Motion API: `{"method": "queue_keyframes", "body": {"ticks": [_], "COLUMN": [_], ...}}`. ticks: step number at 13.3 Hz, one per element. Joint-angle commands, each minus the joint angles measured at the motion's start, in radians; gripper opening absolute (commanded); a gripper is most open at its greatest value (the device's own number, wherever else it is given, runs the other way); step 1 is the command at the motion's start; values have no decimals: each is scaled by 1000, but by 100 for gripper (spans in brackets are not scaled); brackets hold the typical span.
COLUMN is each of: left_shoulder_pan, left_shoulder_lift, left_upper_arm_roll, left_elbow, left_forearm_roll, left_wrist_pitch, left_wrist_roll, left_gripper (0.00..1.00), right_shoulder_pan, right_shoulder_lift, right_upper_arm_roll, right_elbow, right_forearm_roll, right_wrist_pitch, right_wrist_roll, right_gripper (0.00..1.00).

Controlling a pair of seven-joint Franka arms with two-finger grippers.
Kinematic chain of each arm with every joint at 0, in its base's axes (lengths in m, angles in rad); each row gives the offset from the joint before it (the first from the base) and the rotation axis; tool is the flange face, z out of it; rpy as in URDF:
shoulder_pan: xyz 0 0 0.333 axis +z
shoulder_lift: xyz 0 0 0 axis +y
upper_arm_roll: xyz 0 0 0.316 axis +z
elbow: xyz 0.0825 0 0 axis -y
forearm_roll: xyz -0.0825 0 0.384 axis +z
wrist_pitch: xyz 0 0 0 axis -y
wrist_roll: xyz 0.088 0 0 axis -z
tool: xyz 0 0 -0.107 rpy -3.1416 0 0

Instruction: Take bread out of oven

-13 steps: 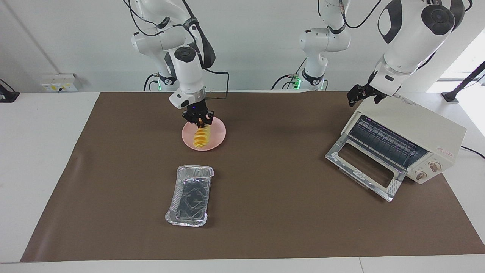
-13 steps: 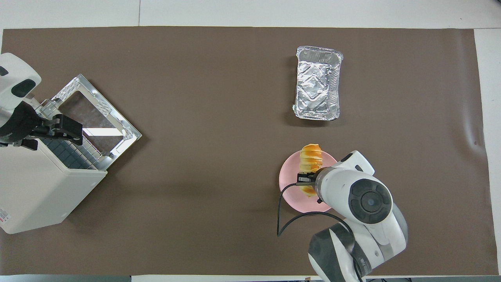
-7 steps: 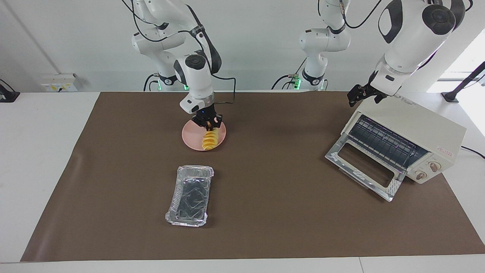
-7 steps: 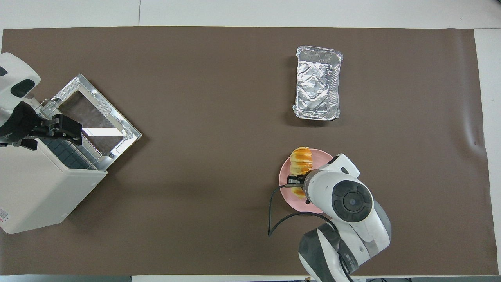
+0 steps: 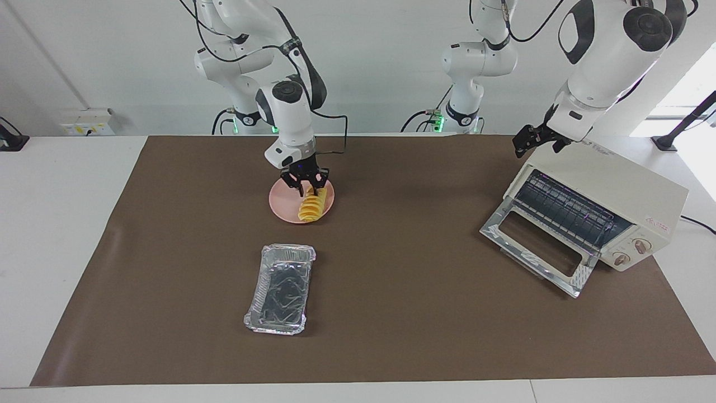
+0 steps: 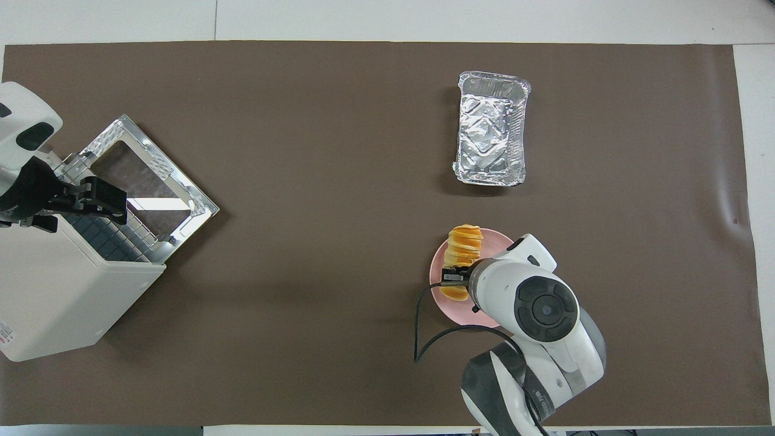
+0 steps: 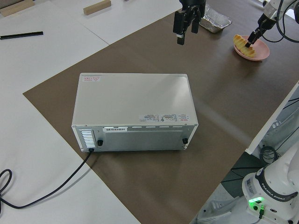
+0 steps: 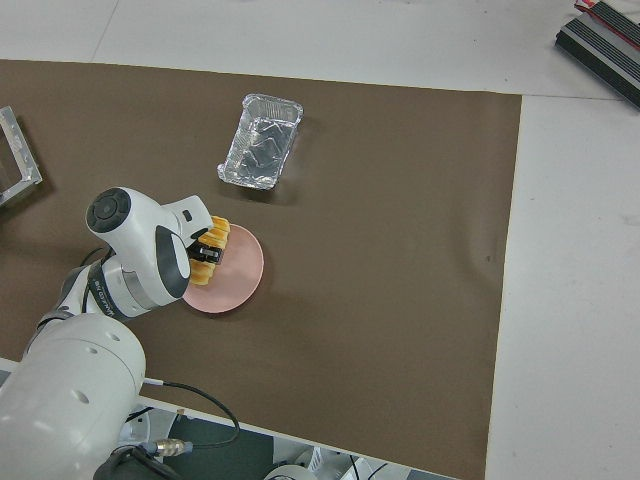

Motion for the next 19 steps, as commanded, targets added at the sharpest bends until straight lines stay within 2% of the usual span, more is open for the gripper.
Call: {"method": "queue_keyframes", "body": {"ticks": [1,4,6,8,10,13,15,19], "left_shoulder_pan": [11,11,11,11,11,11,11,11], "left_shoulder_lift": [-18,-18,-18,-18,-18,-18,-18,-18], "left_upper_arm_roll": [-3,-3,-3,-2,-3,-2,-2,-2], "left_elbow": [-9,-9,-9,-11,-9,-9,-9,-9], "left_forearm_roll": [-15,-15,-15,-15,-15,-15,-15,-15], "left_wrist_pitch": [-6,-6,-6,-6,-6,-6,-6,-6], "left_wrist_roll": [0,0,0,0,0,0,0,0], "left_gripper": [100,100,100,100,100,100,100,100], "right_shoulder_pan": [-35,-143,-263,-346,-372,-386,-388,-417], "right_shoulder_lift": [15,14,27,20,17,12,17,17], "right_upper_arm_roll": [2,-4,-4,-4,-7,-11,-11,-7], "right_elbow": [155,356,470,525,608,702,751,779], "right_forearm_roll": [14,14,15,15,14,14,14,17], "right_wrist_pitch": [-177,-392,-467,-541,-706,-851,-905,-938], "right_wrist_roll": [-6,-77,-276,-486,-575,-584,-581,-584], "right_gripper": [100,100,100,100,100,100,100,100]}}
